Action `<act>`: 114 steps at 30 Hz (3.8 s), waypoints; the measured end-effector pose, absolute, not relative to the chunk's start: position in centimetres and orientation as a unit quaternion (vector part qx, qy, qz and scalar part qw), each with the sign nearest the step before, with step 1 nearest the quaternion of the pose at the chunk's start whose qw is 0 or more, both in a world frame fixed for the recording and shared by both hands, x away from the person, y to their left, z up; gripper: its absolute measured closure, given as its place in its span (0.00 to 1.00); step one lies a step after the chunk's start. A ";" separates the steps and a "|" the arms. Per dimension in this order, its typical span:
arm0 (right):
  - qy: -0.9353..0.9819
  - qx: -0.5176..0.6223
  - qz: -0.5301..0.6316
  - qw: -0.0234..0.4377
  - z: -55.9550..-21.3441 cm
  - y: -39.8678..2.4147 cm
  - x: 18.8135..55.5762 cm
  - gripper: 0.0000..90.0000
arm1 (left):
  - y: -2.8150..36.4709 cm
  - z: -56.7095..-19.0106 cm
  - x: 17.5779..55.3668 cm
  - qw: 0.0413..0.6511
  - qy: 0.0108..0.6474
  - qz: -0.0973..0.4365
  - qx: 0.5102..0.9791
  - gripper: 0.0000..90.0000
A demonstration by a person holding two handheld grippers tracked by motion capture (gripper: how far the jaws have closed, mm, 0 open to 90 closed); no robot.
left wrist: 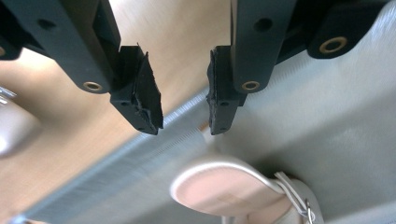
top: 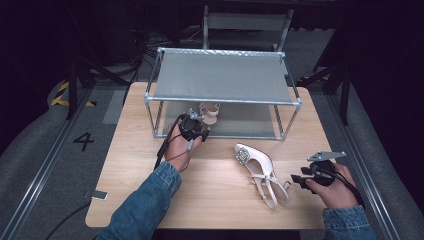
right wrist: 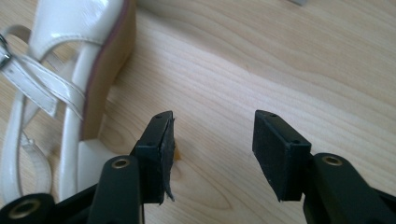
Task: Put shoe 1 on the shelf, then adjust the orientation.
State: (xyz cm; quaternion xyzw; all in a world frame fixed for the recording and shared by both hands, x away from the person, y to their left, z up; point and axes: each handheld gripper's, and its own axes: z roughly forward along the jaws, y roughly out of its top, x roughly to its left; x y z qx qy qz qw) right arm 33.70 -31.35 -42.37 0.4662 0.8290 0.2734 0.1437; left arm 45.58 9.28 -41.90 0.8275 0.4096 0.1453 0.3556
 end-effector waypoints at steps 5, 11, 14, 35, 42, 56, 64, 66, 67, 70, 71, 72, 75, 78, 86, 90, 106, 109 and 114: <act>0.830 0.460 0.280 0.145 -41.7 -31.4 33.9 0.55 | 10.6 -40.5 42.9 0.355 0.398 0.137 0.835 0.63; 0.824 0.467 0.283 0.147 -41.3 -32.0 34.0 0.56 | 12.0 -39.7 41.1 0.346 0.395 0.126 0.842 0.56; 0.827 0.462 0.286 0.146 -41.0 -31.6 34.1 0.57 | 12.6 -39.6 40.7 0.341 0.399 0.118 0.843 0.54; 0.861 0.399 0.303 0.088 -38.5 -25.8 34.8 0.64 | 13.1 -40.2 41.3 0.330 0.396 0.101 0.851 0.53; 0.876 0.367 0.307 0.059 -38.9 -23.2 34.9 0.64 | 13.1 -40.3 41.4 0.329 0.390 0.095 0.854 0.53; 0.903 0.325 0.278 0.029 -40.3 -19.7 36.3 0.61 | 13.6 -40.3 41.1 0.331 0.386 0.091 0.856 0.52; 0.914 0.314 0.254 0.027 -41.3 -18.8 36.6 0.62 | 13.7 -40.2 40.9 0.340 0.378 0.086 0.857 0.52; 0.919 0.310 0.243 0.031 -41.5 -18.6 36.6 0.68 | 13.8 -40.2 40.9 0.342 0.378 0.087 0.856 0.52; 0.921 0.308 0.238 0.032 -41.5 -18.6 36.6 0.74 | 13.8 -40.2 40.9 0.340 0.380 0.086 0.856 0.52; 0.926 0.305 0.218 0.044 -41.5 -18.6 36.6 0.90 | 13.8 -40.1 40.9 0.340 0.380 0.087 0.856 0.52; 0.925 0.307 0.219 0.049 -41.3 -18.7 36.6 0.92 | 13.8 -40.1 40.9 0.340 0.380 0.087 0.856 0.52; 0.924 0.308 0.221 0.052 -41.2 -18.8 36.6 0.92 | 13.8 -40.1 41.0 0.340 0.380 0.086 0.856 0.52; 0.919 0.314 0.229 0.061 -40.5 -19.1 36.5 0.92 | 13.7 -40.1 41.0 0.340 0.379 0.085 0.856 0.52; 0.917 0.316 0.235 0.067 -40.0 -19.5 36.4 0.92 | 13.7 -40.1 41.1 0.343 0.378 0.086 0.856 0.52; 0.908 0.318 0.253 0.101 -38.2 -20.9 36.4 0.92 | 13.9 -40.0 41.1 0.345 0.380 0.085 0.854 0.52; 0.904 0.324 0.255 0.113 -37.6 -21.6 36.8 0.92 | 14.0 -40.0 41.2 0.345 0.379 0.085 0.855 0.53; 0.881 0.377 0.249 0.142 -38.2 -25.9 39.5 0.92 | 13.8 -40.2 41.2 0.338 0.378 0.082 0.858 0.51; 0.875 0.387 0.258 0.132 -38.3 -26.4 39.7 0.91 | 13.9 -40.2 41.2 0.335 0.377 0.080 0.860 0.51; 0.872 0.401 0.250 0.127 -38.3 -26.5 39.6 0.84 | 13.9 -40.2 41.2 0.335 0.379 0.083 0.859 0.49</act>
